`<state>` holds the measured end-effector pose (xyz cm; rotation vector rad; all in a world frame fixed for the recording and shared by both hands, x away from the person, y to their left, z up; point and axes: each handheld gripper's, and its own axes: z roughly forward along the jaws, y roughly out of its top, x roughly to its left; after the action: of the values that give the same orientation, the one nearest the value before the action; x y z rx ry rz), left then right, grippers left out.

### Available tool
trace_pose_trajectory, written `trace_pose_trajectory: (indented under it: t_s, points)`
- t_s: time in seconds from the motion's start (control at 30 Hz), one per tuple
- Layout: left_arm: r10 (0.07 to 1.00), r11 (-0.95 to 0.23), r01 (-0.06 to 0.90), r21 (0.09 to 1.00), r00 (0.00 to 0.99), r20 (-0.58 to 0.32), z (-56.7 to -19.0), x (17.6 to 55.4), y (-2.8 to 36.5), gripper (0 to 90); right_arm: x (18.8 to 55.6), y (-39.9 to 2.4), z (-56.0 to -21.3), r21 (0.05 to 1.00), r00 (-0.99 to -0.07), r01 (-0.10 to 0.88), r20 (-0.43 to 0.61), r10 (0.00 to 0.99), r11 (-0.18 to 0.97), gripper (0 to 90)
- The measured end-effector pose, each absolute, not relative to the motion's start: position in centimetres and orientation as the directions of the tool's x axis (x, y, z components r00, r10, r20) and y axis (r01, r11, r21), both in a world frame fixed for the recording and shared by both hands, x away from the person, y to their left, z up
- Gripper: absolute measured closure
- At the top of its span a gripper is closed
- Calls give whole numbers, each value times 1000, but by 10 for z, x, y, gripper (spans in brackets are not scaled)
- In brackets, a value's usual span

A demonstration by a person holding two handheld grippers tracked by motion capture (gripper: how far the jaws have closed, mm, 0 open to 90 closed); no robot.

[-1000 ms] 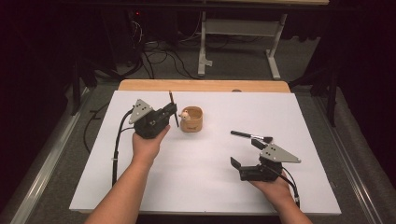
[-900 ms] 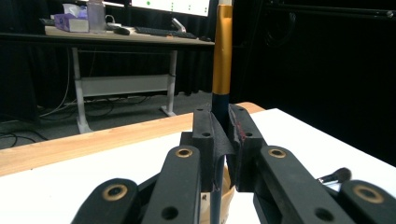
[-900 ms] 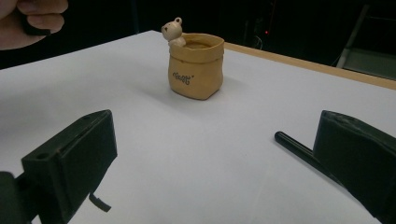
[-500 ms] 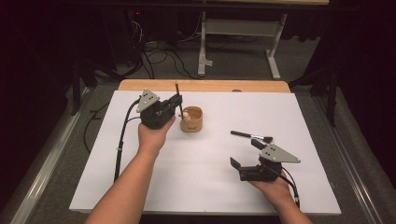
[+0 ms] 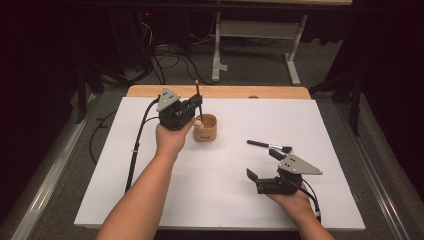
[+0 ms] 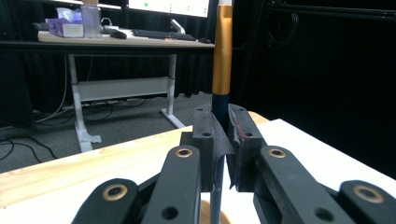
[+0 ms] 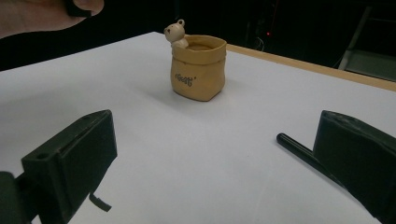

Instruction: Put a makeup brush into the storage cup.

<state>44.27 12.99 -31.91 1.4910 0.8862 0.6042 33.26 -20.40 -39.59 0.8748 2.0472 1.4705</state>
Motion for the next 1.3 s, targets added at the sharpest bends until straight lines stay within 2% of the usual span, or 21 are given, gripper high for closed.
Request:
trace_pose_trajectory:
  t_s: [0.53, 1.3]
  points:
    - [817, 25, 169, 985, 564, -117, -313, 453, 120, 827, 331, -204, -395, 950, -691, 222, -4, 723, 218, 11]
    - [838, 5, 192, 981, 534, -109, -326, 466, 121, 827, 331, -204, -395, 950, -694, 220, -6, 720, 220, 11]
